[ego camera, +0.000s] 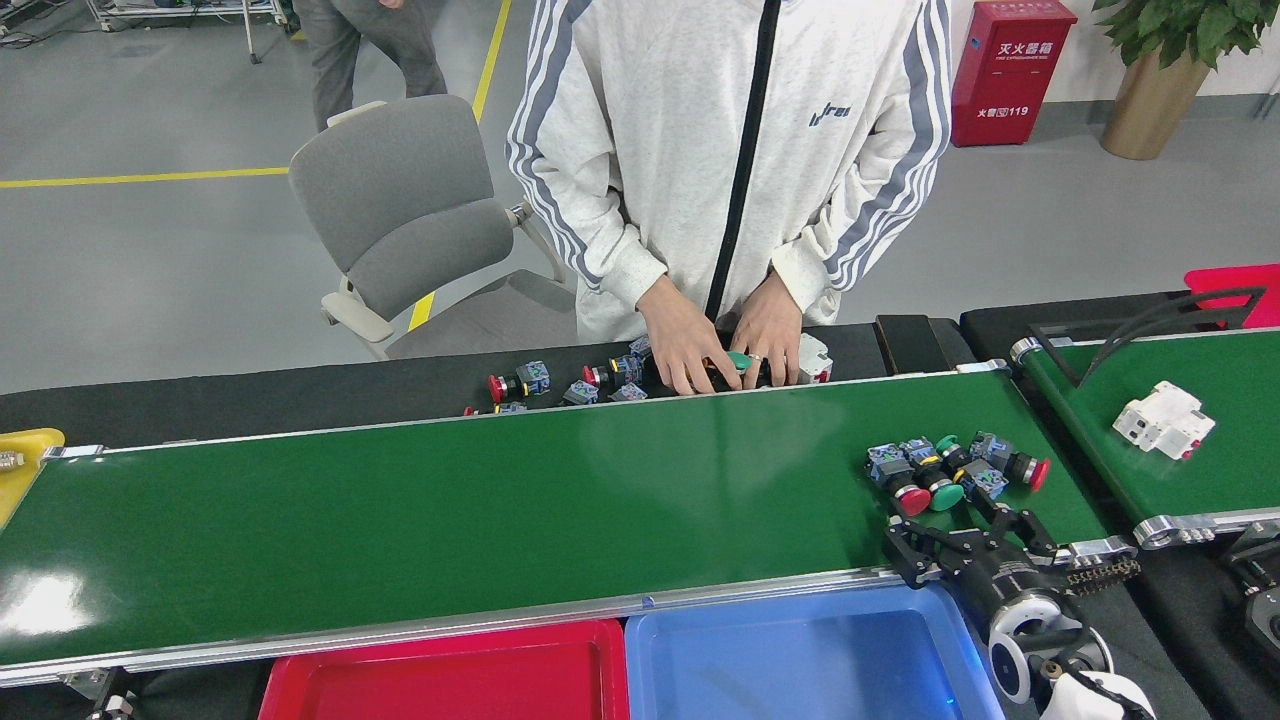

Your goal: Pick switch part from conveyor to tray

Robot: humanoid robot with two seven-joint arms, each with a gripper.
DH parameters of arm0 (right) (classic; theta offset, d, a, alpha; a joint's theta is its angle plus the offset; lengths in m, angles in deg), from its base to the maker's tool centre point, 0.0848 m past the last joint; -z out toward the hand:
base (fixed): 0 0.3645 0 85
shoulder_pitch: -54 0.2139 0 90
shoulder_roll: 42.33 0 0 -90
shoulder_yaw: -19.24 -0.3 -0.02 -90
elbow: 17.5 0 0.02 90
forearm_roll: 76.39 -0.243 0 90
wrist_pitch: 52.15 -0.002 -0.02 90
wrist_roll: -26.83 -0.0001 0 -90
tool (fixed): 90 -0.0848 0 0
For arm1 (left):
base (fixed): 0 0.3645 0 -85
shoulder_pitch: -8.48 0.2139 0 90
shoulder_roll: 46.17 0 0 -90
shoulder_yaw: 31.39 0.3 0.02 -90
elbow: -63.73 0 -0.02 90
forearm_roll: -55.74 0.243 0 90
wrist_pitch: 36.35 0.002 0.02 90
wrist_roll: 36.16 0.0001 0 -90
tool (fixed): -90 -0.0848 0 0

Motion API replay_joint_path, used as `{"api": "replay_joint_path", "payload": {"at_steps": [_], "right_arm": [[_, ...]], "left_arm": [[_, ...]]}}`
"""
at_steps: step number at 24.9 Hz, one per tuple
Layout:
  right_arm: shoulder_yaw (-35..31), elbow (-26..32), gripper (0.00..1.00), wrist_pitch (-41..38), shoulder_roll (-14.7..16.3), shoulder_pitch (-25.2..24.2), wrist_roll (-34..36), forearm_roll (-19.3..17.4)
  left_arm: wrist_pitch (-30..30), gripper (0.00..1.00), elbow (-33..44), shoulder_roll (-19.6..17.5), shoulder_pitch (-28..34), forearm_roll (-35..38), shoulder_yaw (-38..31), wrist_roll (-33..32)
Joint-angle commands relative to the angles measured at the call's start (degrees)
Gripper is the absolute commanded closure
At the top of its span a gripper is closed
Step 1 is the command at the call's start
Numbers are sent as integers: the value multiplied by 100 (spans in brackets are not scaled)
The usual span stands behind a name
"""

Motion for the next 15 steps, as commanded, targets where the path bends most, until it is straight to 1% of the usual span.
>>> {"api": "replay_joint_path", "payload": {"at_steps": [1, 5, 6, 8, 9, 10, 11, 12, 13, 15], "right_arm": [[26, -82, 1, 10, -70, 251, 13, -15], [158, -372, 1, 19, -114, 497, 21, -6], [219, -434, 5, 19, -105, 559, 39, -6], [360, -460, 28, 2, -35, 620, 83, 21], [456, -451, 36, -25, 62, 620, 118, 21], [518, -443, 47, -51, 132, 620, 144, 12], [632, -443, 60, -69, 238, 611, 197, 3], [747, -451, 68, -69, 326, 611, 241, -6], [834, -451, 73, -69, 370, 603, 311, -23], [896, -451, 75, -86, 387, 559, 461, -32]], "left_arm": [[-1, 0, -44, -98, -116, 20, -22, 36], [-10, 0, -88, -98, -125, 20, 49, 36], [-10, 0, -106, -98, -169, 29, 101, 36], [-1, 0, -114, -107, -186, 29, 119, 36], [-10, 0, -88, -98, -151, 29, 128, 36], [-10, 0, -70, -98, -143, 37, 137, 36], [-10, 0, -62, -98, -134, 73, 163, 36], [-10, 0, -62, -98, -134, 90, 189, 36], [-1, 0, -62, -98, -134, 99, 198, 36], [-1, 0, -53, -98, -134, 99, 198, 36]]}}
